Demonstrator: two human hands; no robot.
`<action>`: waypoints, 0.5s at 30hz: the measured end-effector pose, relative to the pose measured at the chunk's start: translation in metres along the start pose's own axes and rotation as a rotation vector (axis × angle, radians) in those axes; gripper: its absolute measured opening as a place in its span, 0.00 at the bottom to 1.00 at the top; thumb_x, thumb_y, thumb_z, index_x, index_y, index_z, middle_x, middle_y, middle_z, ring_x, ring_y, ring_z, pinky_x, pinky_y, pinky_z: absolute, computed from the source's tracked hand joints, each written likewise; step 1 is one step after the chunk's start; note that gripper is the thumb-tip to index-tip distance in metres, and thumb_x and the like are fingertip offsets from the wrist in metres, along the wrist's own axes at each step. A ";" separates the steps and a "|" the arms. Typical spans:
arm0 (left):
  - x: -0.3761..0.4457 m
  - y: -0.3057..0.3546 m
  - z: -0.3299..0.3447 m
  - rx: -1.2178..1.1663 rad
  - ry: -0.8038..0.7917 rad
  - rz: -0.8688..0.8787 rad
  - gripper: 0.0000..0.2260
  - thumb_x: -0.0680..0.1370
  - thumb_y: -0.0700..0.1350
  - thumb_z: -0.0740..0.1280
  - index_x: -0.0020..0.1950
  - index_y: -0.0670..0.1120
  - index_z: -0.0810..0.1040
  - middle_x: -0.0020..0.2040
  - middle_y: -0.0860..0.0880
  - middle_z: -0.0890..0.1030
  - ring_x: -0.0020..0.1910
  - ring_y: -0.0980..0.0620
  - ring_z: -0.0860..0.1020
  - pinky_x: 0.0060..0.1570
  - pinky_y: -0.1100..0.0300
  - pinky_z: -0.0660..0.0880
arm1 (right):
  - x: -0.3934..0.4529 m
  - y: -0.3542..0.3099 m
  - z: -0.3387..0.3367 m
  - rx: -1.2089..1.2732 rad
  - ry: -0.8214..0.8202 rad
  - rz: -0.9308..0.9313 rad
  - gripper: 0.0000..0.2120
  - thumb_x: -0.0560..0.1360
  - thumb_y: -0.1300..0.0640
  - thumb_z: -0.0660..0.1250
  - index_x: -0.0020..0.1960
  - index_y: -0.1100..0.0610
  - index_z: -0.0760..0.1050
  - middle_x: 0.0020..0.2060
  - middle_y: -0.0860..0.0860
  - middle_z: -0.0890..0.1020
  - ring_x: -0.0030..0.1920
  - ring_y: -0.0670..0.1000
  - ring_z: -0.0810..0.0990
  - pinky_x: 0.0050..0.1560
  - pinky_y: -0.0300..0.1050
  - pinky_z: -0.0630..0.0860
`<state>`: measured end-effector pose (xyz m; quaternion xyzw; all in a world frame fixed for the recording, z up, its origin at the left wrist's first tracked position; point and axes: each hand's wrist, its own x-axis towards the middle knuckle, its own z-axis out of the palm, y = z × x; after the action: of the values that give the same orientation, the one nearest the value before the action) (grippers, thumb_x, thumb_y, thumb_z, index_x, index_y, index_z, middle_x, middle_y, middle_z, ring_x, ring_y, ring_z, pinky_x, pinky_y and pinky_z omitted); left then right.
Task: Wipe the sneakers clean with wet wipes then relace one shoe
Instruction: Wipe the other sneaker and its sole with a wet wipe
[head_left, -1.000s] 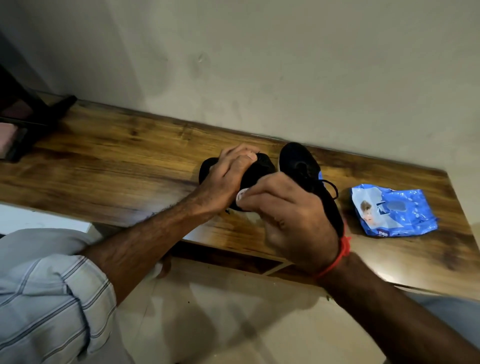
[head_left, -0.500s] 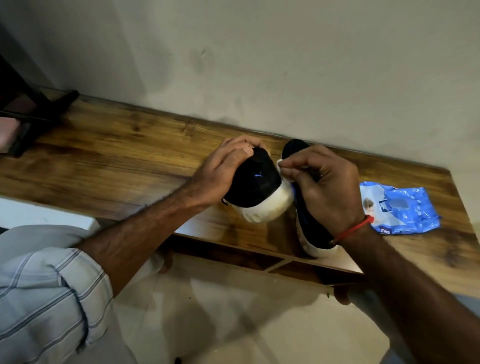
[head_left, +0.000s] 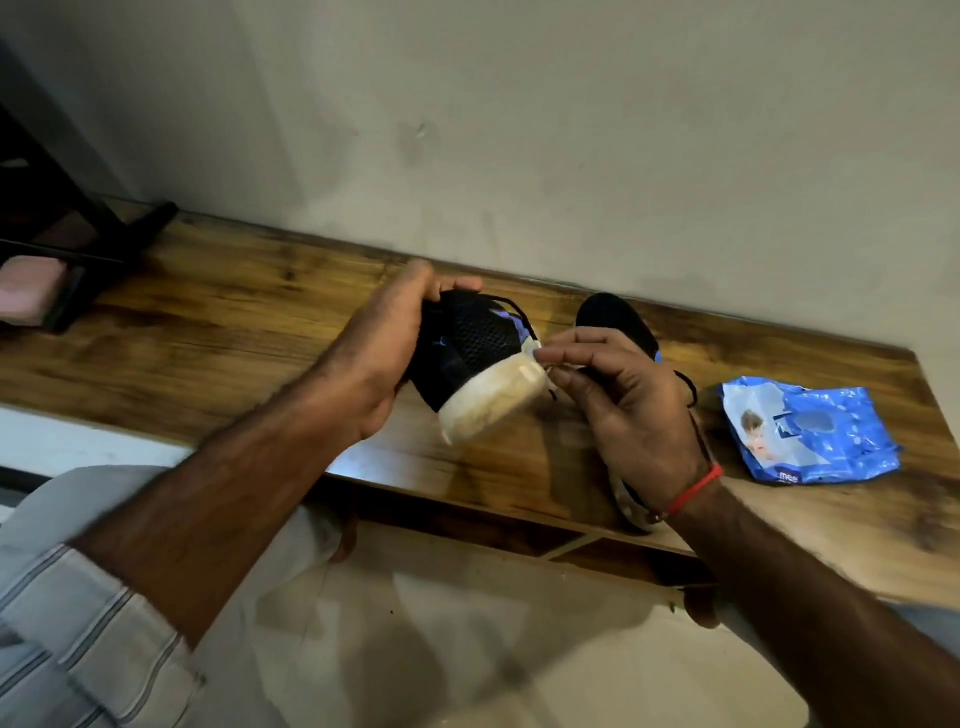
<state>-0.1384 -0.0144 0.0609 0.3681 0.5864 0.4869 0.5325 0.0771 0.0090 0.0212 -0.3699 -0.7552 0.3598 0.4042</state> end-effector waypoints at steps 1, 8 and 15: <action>-0.001 0.001 -0.002 -0.045 0.036 0.003 0.19 0.79 0.50 0.57 0.58 0.47 0.84 0.55 0.45 0.86 0.58 0.40 0.82 0.61 0.44 0.77 | 0.000 -0.003 0.002 0.023 0.000 -0.015 0.10 0.76 0.68 0.69 0.56 0.59 0.83 0.54 0.51 0.82 0.58 0.49 0.80 0.61 0.45 0.77; -0.007 -0.014 0.008 -0.082 0.099 0.314 0.13 0.77 0.41 0.63 0.52 0.37 0.85 0.53 0.43 0.86 0.55 0.42 0.84 0.59 0.45 0.79 | -0.001 -0.055 0.012 0.042 -0.001 -0.240 0.07 0.74 0.66 0.74 0.52 0.62 0.83 0.50 0.52 0.85 0.53 0.49 0.83 0.55 0.48 0.79; 0.000 -0.021 0.012 -0.141 0.108 0.412 0.14 0.75 0.35 0.60 0.49 0.36 0.85 0.53 0.40 0.86 0.57 0.41 0.84 0.61 0.39 0.78 | 0.006 -0.025 -0.004 -0.155 0.080 -0.132 0.07 0.74 0.65 0.74 0.50 0.58 0.85 0.47 0.48 0.84 0.50 0.44 0.83 0.53 0.49 0.80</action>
<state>-0.1243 -0.0177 0.0414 0.4153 0.4911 0.6443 0.4139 0.0713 0.0040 0.0458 -0.3636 -0.7868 0.2579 0.4269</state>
